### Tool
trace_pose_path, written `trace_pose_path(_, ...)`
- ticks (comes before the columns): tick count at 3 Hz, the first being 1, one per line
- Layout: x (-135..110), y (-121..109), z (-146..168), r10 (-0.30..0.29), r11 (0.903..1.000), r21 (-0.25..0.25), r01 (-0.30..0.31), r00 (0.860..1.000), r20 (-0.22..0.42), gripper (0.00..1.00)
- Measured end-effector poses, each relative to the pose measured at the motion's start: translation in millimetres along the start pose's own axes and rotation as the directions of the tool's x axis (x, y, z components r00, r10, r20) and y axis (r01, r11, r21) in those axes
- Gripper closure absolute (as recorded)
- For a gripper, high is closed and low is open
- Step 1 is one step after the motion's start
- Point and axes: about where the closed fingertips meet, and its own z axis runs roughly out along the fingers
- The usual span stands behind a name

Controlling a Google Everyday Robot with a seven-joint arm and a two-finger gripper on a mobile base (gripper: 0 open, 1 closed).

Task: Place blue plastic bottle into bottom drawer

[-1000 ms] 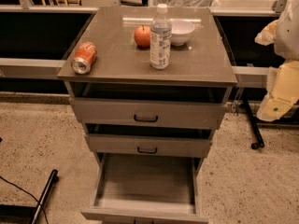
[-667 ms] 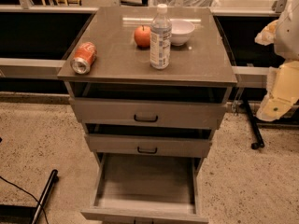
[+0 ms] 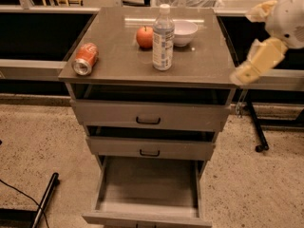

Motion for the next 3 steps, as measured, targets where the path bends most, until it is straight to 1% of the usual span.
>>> trace_pose_path(1, -31, -45, 29, 0.026, 0.9990, 0.031, -0.033, 0.977, 0.212, 0.00)
trace_pose_path(2, -48, -82, 77, 0.114, 0.9922, 0.010, -0.124, 0.938, 0.328, 0.00)
trace_pose_path(3, -70, -103, 120, 0.211, 0.9740, -0.003, -0.227, 0.900, 0.381, 0.00)
